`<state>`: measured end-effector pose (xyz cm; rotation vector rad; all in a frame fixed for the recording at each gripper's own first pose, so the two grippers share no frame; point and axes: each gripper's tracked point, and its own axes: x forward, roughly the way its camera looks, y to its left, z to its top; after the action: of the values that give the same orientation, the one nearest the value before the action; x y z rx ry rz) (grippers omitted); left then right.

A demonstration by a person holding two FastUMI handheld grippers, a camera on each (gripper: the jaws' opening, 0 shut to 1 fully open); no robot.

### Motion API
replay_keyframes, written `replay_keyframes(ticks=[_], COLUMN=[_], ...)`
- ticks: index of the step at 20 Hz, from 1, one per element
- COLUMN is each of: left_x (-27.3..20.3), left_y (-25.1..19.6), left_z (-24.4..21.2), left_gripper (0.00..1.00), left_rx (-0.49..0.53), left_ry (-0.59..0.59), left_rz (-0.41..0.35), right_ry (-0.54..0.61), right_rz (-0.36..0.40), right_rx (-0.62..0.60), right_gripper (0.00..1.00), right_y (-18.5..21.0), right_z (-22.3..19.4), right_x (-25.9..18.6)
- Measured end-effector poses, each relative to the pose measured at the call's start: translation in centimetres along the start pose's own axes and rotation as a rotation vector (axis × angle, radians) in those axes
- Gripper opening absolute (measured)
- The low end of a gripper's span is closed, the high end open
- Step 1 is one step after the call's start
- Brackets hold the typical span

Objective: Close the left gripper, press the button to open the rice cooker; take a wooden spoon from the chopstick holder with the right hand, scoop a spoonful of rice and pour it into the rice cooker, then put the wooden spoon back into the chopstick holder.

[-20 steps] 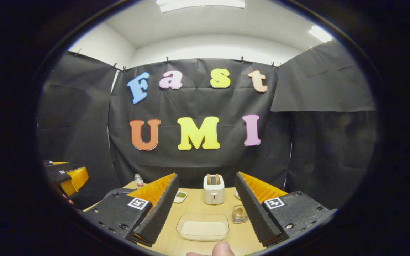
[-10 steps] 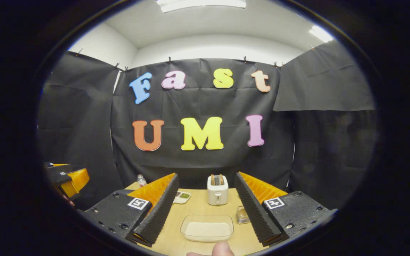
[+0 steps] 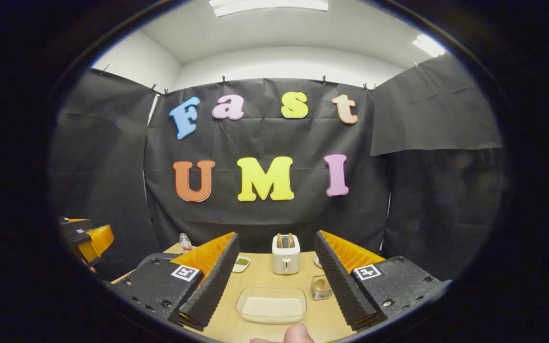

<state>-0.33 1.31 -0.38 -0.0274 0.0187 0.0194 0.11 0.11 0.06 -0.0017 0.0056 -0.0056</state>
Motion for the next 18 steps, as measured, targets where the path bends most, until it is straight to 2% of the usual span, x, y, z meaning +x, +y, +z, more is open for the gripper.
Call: replay_keyframes(ticks=[6,14,15,16,18], left_x=[-0.2,1.8,2.1,2.6,3.5], left_y=[-0.4,-0.2,-0.2,-0.3,-0.4], left_z=[-2.0,-5.6,-6.1,-6.8,-8.1], left_gripper=[0.94,0.94,1.00,0.94,0.93], left_rx=[-0.029,-0.054,-0.057,-0.062,-0.067], left_ry=[0.073,0.225,0.256,0.283,0.340], left_rz=[-0.014,-0.015,-0.020,-0.023,-0.030], right_ry=[0.004,0.029,0.031,0.033,0.042], right_rz=[0.000,0.003,0.000,-0.002,-0.006], right_rx=[-0.021,-0.040,-0.039,-0.038,-0.032], right_gripper=[1.00,1.00,1.00,1.00,1.00], right_y=[-0.4,-2.4,-2.8,-3.3,-3.9], right_z=[-0.1,-0.8,-0.8,-1.0,-1.5], right_x=[0.4,3.3,3.8,4.3,5.6])
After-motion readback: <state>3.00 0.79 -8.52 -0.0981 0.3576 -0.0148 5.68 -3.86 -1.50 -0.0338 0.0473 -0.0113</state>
